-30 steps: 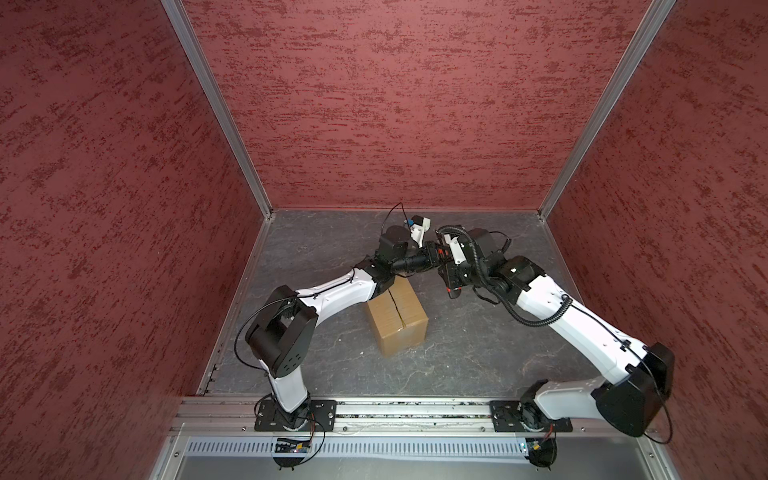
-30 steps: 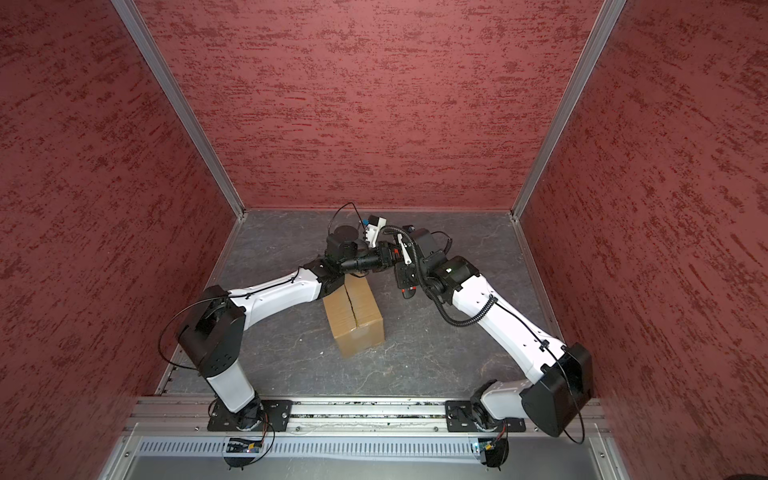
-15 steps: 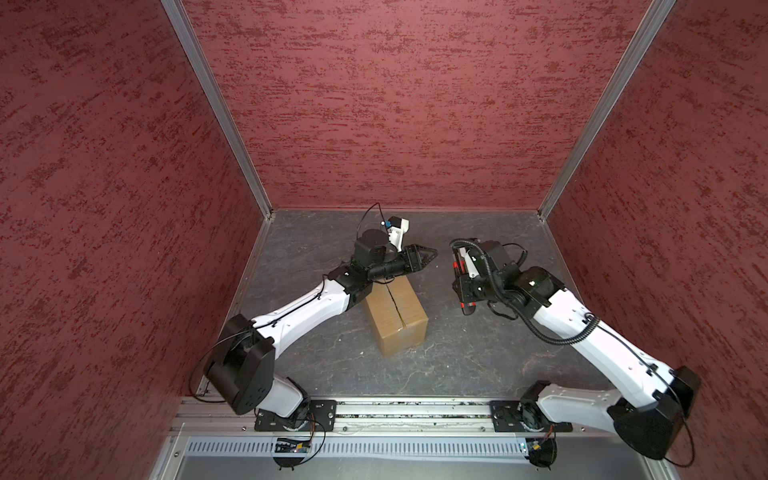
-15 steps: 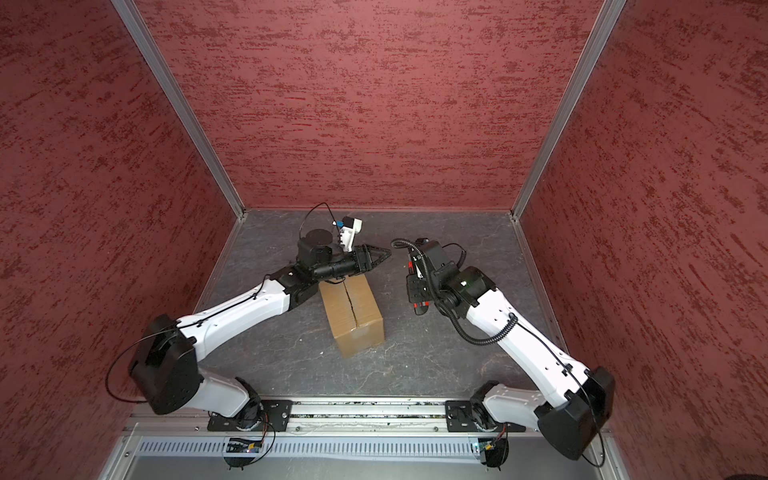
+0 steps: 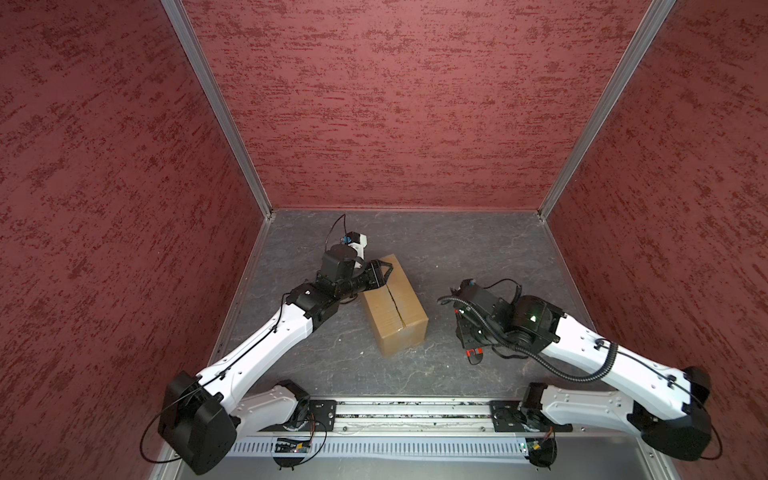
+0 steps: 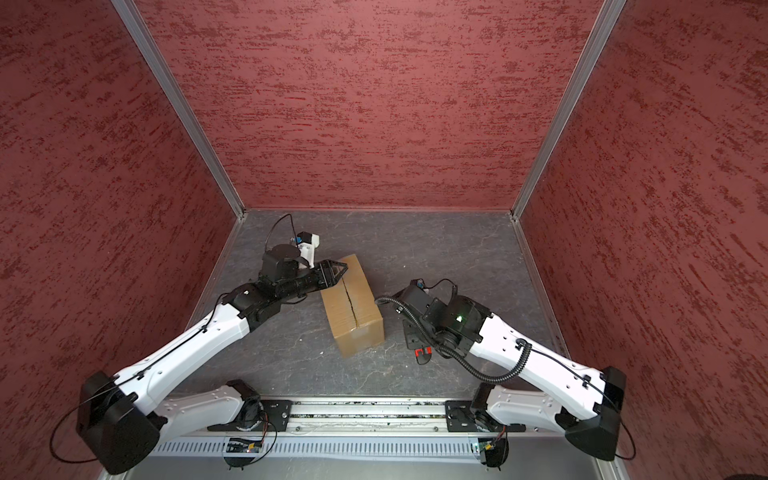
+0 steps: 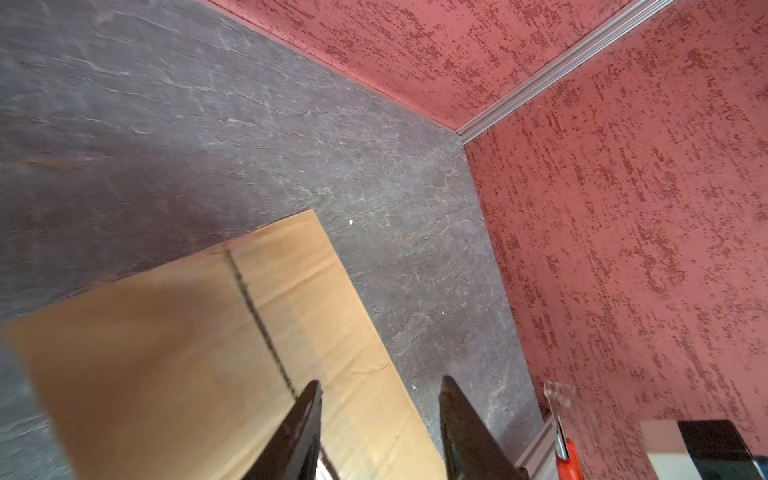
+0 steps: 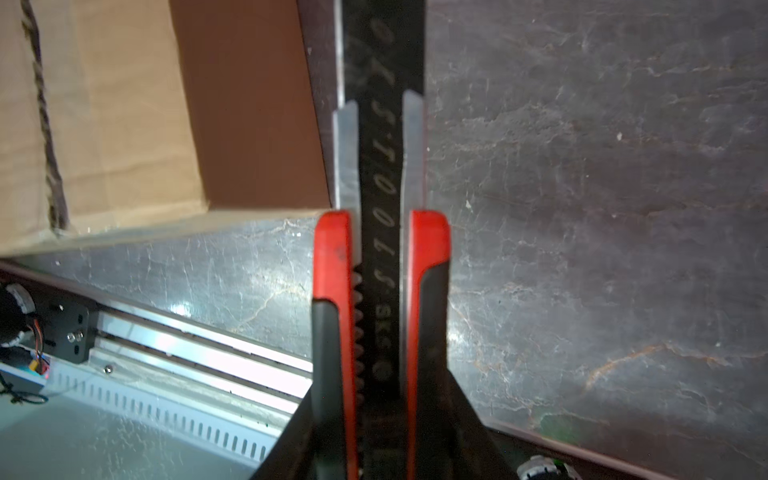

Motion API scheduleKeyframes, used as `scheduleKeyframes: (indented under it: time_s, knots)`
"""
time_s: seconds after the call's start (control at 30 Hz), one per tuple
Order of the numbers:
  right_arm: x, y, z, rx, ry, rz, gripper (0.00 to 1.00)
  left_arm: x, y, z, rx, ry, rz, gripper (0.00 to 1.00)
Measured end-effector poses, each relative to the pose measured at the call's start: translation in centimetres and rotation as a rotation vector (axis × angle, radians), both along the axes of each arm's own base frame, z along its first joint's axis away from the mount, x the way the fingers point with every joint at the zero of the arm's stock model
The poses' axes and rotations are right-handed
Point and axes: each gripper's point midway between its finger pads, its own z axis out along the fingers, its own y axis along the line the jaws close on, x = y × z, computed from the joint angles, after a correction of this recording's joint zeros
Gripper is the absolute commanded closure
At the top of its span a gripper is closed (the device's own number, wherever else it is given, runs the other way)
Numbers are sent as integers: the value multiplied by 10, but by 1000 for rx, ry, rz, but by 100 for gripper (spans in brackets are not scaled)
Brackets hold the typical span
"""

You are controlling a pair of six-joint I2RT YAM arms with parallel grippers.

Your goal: Unpack the express box

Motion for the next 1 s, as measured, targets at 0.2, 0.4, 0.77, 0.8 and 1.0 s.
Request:
scheduleKeyframes:
  time_s: [0.2,0.4,0.77,0.8,1.0]
  knots:
    - [-34,3,-5,-29,44,9,94,-11,29,-5,77,-13,63,29]
    - [-59,13,-9,-26,64,44,94,-17,50,-31,147,28,110,5]
    - [-73,28,-25,-23,84,61,94,-18,69,-61,206,72,160,0]
    - [-73,29,-25,-22,84,60,94,-18,70,-62,207,72,163,0]
    - [-73,38,-26,2,87,65,94,-18,70,-65,195,60,164,0]
